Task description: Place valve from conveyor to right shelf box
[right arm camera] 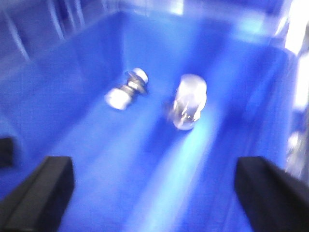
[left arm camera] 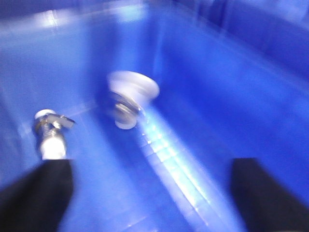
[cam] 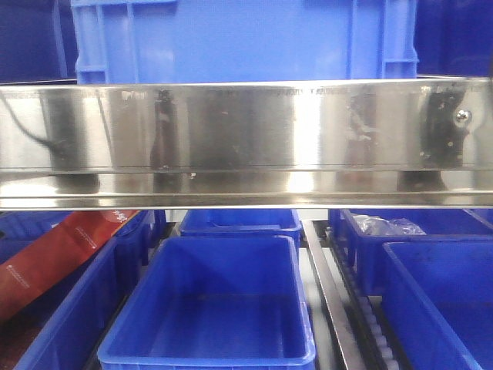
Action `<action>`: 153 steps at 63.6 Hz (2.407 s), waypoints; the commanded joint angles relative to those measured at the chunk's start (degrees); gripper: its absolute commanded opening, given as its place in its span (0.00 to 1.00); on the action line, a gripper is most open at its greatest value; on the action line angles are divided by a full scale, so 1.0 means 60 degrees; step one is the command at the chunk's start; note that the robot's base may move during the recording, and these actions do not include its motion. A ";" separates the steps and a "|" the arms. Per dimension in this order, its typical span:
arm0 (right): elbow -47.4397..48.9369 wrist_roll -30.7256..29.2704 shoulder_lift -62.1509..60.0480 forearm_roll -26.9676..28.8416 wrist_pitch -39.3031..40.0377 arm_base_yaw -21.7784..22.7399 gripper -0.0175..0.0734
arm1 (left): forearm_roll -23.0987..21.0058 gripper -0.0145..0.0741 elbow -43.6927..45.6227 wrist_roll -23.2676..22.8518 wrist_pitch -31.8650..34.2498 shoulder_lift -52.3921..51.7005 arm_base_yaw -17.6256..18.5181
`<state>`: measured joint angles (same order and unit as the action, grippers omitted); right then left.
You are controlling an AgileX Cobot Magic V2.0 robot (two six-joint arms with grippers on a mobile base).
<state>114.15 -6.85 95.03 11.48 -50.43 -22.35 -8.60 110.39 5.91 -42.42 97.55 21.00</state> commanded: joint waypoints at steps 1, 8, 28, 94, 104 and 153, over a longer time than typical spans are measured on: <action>0.0116 -0.0030 -0.0615 -0.0030 0.0095 -0.0018 0.52 | 0.0032 0.42 0.0113 -0.0007 -0.0295 -0.0597 -0.0176; 0.0116 -0.0030 -0.1126 -0.0195 -0.0075 -0.0018 0.18 | 0.0032 0.16 0.0113 -0.0007 -0.0654 -0.1280 -0.0484; -0.1744 0.0723 -0.2743 -0.1214 0.0163 0.0483 0.01 | 0.0432 0.04 -0.1542 -0.0024 -0.1235 -0.3610 -0.1524; -1.4819 0.0723 -1.1492 -0.1753 0.6411 0.0668 0.01 | 0.0508 0.04 -1.5164 -0.0256 0.5702 -1.4084 -0.2550; -1.4819 0.0723 -1.1492 -0.1753 0.6411 0.0668 0.01 | 0.0508 0.04 -1.5166 -0.0256 0.5684 -1.4084 -0.2550; -1.4819 0.0723 -1.1492 -0.1753 0.6411 0.0668 0.01 | 0.1809 0.04 -1.5533 -0.0256 0.5596 -1.4406 -0.3301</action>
<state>25.48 -2.52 26.45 1.53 -13.34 -18.63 0.82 18.40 4.57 -9.03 12.53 2.96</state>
